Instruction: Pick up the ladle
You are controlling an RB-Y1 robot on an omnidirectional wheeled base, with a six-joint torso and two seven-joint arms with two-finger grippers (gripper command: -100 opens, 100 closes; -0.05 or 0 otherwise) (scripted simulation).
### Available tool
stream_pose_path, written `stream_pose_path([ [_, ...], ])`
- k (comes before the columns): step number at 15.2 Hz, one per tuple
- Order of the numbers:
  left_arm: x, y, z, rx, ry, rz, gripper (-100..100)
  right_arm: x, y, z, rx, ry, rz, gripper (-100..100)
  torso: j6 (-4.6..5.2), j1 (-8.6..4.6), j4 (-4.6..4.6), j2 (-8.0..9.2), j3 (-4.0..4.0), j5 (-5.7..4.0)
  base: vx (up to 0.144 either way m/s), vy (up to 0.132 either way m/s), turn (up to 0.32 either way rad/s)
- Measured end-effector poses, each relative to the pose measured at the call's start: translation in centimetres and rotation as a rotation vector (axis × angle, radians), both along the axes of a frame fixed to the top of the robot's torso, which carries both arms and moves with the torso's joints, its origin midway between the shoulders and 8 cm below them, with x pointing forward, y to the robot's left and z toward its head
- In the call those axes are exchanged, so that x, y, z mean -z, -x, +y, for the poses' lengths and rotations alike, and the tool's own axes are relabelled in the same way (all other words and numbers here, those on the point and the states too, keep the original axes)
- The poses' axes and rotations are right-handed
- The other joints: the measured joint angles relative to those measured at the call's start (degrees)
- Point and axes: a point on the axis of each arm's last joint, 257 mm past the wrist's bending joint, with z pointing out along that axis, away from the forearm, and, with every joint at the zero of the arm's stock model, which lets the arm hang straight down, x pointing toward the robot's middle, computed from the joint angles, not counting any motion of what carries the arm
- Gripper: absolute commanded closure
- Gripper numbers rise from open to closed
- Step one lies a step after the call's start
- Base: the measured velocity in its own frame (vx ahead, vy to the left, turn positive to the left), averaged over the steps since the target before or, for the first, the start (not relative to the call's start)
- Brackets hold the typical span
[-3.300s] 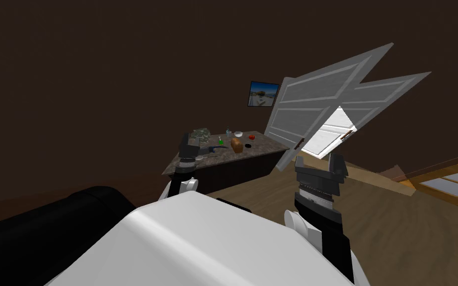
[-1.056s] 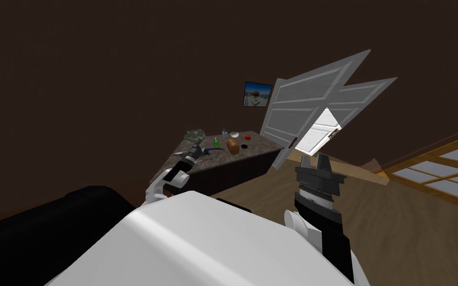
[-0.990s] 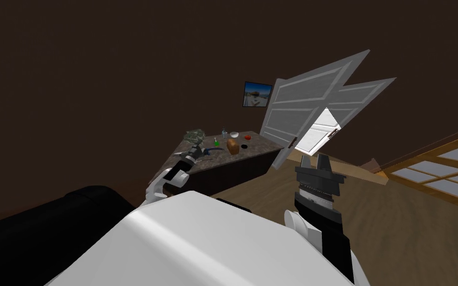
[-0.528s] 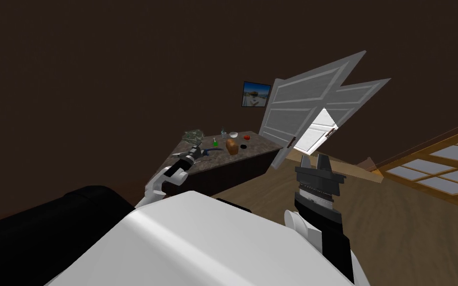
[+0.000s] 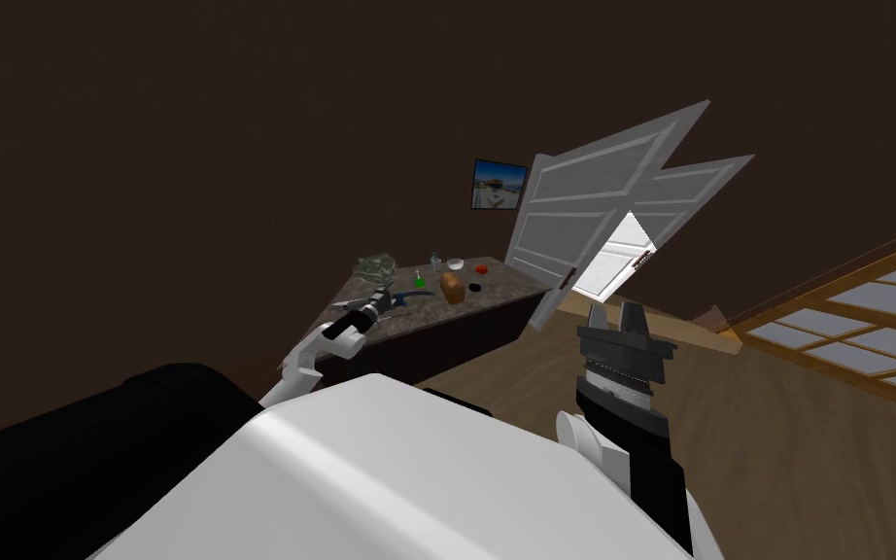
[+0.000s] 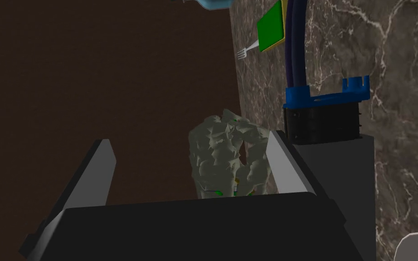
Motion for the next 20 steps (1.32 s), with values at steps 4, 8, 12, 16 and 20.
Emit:
stream_pose_path([
  [4,2.1,0.1,1.6,-0.035,0.029,0.084,-100,0.0,0.0,0.0,0.0,0.0,0.0,0,-0.01,-0.01,-0.01,-0.04,-0.02,0.0,0.024,-0.004,-0.029],
  [8,3.8,0.3,3.0,-0.067,0.054,0.157,-100,0.0,0.0,0.0,0.0,0.0,0.0,0,0.0,-0.01,0.0,0.0,0.0,0.0,0.015,-0.002,-0.027],
  [12,5.4,0.6,4.5,-0.1,0.079,0.227,-100,0.0,0.0,0.0,0.0,0.0,0.0,0,-0.01,-0.01,0.0,-0.01,-0.01,0.0,0.017,-0.002,-0.023],
  [16,6.7,1.2,5.5,-0.134,0.104,0.295,-100,0.0,0.0,0.0,0.0,0.0,0.0,0,-0.01,-0.01,0.0,-0.01,0.0,0.0,0.017,-0.002,-0.026],
  [20,8.3,2.0,6.9,-0.174,0.136,0.374,-100,0.0,0.0,0.0,0.0,0.0,0.0,0,-0.01,-0.01,-0.01,-0.02,-0.01,0.0,0.02,-0.001,-0.023],
])
